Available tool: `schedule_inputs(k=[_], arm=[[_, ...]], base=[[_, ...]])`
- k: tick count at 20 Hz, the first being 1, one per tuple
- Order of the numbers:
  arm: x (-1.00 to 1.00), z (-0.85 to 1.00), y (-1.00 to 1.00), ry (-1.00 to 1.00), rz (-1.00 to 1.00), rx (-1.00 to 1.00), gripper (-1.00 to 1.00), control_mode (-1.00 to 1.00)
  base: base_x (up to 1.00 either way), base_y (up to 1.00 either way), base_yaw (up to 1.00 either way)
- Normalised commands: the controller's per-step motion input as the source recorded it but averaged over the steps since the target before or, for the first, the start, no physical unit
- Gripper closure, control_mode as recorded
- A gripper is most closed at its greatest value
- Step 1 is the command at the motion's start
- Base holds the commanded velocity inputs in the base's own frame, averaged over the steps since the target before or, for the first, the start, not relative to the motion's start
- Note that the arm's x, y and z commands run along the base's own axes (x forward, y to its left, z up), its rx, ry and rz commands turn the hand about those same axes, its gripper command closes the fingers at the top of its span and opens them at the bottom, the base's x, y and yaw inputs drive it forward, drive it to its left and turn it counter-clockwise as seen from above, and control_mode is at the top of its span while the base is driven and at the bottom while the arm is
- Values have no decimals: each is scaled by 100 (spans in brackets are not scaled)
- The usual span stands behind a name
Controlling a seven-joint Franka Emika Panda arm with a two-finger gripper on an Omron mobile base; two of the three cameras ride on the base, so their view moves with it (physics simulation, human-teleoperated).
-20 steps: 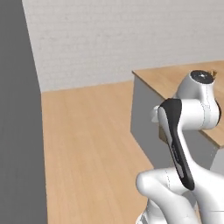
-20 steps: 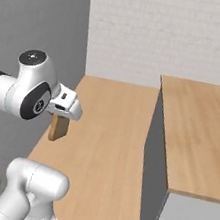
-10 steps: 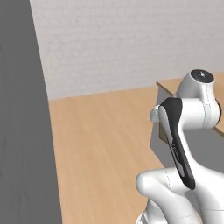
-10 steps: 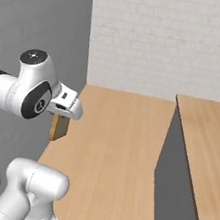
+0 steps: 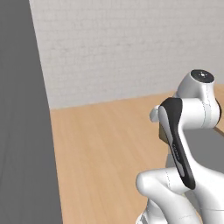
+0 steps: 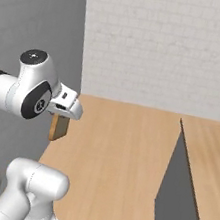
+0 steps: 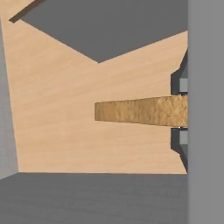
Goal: Start the toaster. Once the lever pops up, take the bread to the plate on the dining counter.
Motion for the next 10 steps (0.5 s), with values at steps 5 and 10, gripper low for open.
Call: schedule_inputs(k=[5, 10], arm=[[0, 0, 0, 0, 0, 0, 100, 100], [0, 0, 0, 0, 0, 0, 100, 100]], base=[[100, 3, 0], [100, 1, 0]])
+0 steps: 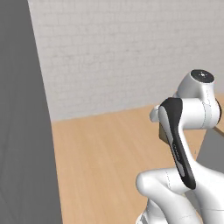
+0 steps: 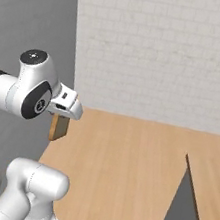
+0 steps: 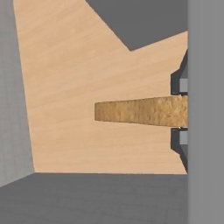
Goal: Start the toaster. Once the lever pops up, take the bread to the plate on the dining counter.
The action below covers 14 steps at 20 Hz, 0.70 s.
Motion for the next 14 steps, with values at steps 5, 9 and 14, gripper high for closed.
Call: schedule_inputs(k=[5, 9, 14], arm=[[0, 0, 0, 0, 0, 0, 100, 100], [0, 0, 0, 0, 0, 0, 100, 100], [0, 0, 0, 0, 0, 0, 100, 100]], base=[[100, 2, 0], [100, 2, -2], [100, 0, -19]])
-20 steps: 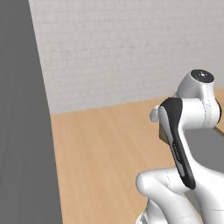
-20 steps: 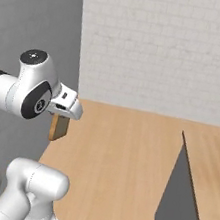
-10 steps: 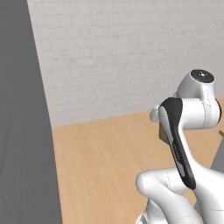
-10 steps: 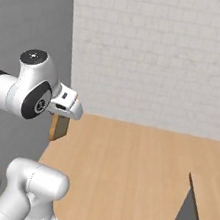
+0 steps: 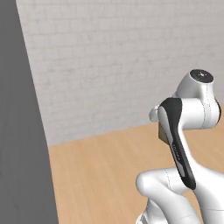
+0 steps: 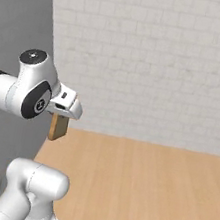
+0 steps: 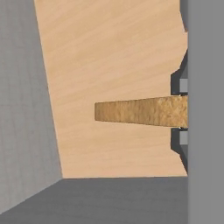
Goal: Start the toaster. Once the lever pops up, take the bread to the plate on the dining counter.
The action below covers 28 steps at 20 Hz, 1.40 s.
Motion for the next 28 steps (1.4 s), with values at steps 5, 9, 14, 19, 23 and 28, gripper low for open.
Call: schedule_inputs(k=[5, 9, 14, 19, 23, 28], arm=[[0, 0, 0, 0, 0, 0, 100, 100], [0, 0, 0, 0, 0, 0, 100, 100], [0, 0, 0, 0, 0, 0, 100, 100], [0, 0, 0, 0, 0, 0, 100, 100], [0, 0, 0, 0, 0, 0, 100, 100], [0, 0, 0, 0, 0, 0, 100, 100]], base=[[96, 0, -31], [92, 0, -35], [91, 0, -45], [82, 0, -54], [86, 0, -61], [83, 0, -60]])
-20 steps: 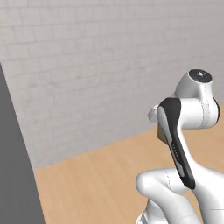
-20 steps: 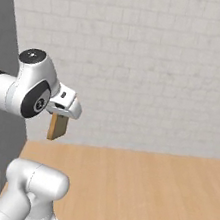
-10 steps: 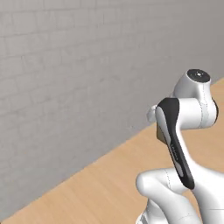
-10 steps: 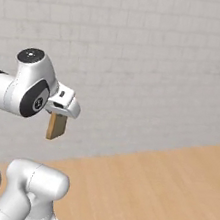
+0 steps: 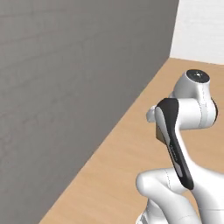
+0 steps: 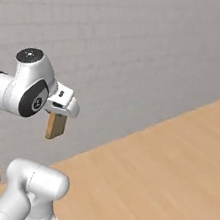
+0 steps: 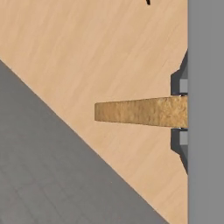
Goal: Start the toaster. Once the lever pops up, take the bread to the plate on the dining counter.
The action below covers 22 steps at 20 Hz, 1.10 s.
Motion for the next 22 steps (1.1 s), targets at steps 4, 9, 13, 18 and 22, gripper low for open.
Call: schedule_inputs(k=[4, 9, 13, 18, 22], arm=[[0, 0, 0, 0, 0, 0, 100, 100], [0, 0, 0, 0, 0, 0, 100, 100], [0, 0, 0, 0, 0, 0, 100, 100], [0, 0, 0, 0, 0, 0, 100, 100], [0, 0, 0, 0, 0, 0, 100, 100]], base=[[86, 2, -61], [95, 16, -60], [96, 36, -66], [87, 53, -72], [84, 52, -73]])
